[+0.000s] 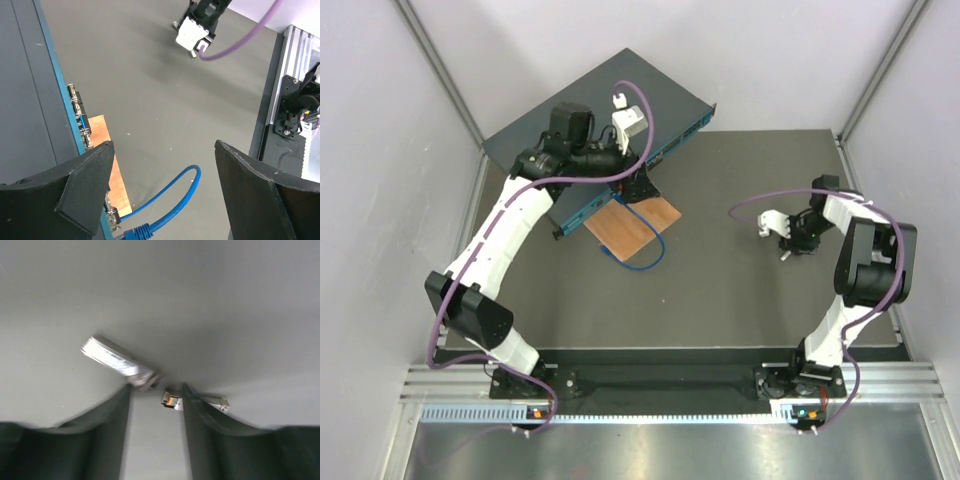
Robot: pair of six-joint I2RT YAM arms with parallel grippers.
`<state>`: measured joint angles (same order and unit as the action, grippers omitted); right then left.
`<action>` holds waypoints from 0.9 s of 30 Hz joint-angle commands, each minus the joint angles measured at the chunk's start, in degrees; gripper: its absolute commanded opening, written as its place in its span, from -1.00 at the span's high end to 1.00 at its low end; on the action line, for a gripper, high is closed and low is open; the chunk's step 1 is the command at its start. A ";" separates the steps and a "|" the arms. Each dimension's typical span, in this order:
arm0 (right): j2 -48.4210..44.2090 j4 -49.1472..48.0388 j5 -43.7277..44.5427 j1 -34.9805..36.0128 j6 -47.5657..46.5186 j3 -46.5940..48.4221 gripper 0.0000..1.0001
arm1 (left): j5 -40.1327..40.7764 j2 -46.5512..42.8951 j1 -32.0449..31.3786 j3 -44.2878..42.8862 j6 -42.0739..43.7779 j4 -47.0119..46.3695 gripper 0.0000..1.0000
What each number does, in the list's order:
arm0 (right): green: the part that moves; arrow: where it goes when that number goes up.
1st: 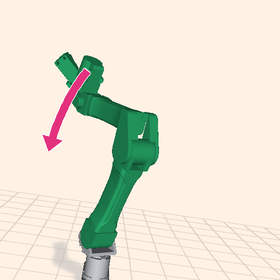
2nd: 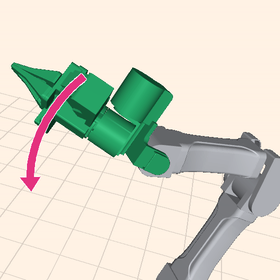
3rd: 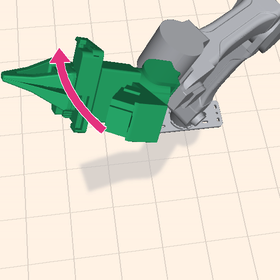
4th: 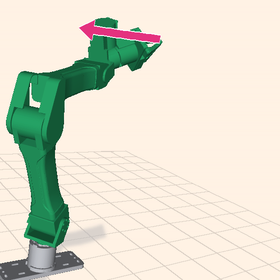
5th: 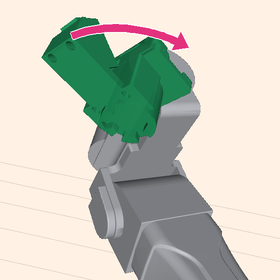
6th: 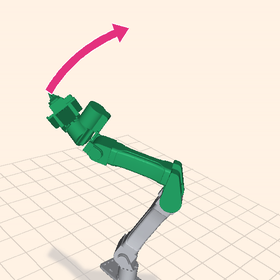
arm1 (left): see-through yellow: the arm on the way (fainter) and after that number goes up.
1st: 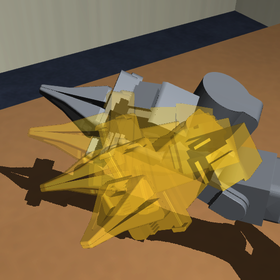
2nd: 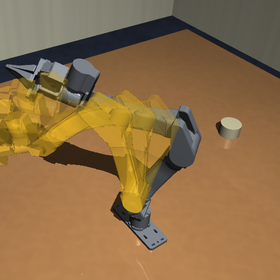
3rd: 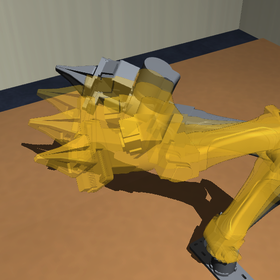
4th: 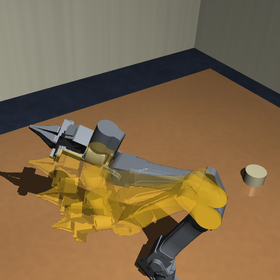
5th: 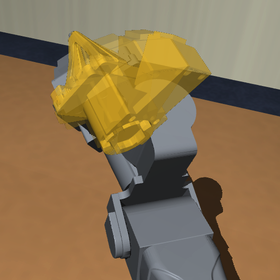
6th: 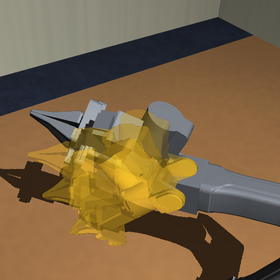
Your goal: Insert the plug into the switch port
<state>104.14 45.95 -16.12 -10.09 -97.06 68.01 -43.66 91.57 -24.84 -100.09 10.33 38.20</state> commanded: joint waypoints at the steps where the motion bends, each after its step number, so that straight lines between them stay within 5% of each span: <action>1: 0.63 -3.68 -0.84 0.68 -2.79 -3.75 0.25 | -0.29 -0.25 -0.30 -1.25 -1.62 -3.47 -0.72; 6: -2.18 0.43 -3.73 0.95 -1.22 -3.59 1.00 | -0.38 -2.18 -0.30 2.61 -7.06 -8.39 -0.65; 12: -8.86 9.05 -11.12 1.21 3.97 2.56 1.00 | 2.70 -5.44 -0.21 8.51 -19.98 -19.38 -0.64; 14: -11.13 9.25 -10.25 1.73 2.41 1.70 0.79 | 2.44 -5.35 -0.21 9.48 -22.36 -20.61 -0.65; 15: -11.76 8.46 -9.12 1.74 -0.30 0.47 0.37 | 2.18 -5.17 -0.21 9.48 -22.63 -20.96 -0.65; 18: -13.17 4.68 -7.00 1.82 -6.10 -4.19 -0.13 | 1.82 -4.38 -0.12 9.04 -23.16 -20.62 -0.65; 27: -6.50 8.44 -9.63 1.91 -21.24 -1.31 -0.34 | 1.47 -4.47 -0.21 9.57 -23.25 -21.41 -0.67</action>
<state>95.18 50.87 -22.55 -8.78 -109.10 63.79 -41.71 88.53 -24.91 -90.98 -12.14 20.27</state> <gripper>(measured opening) 0.667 0.831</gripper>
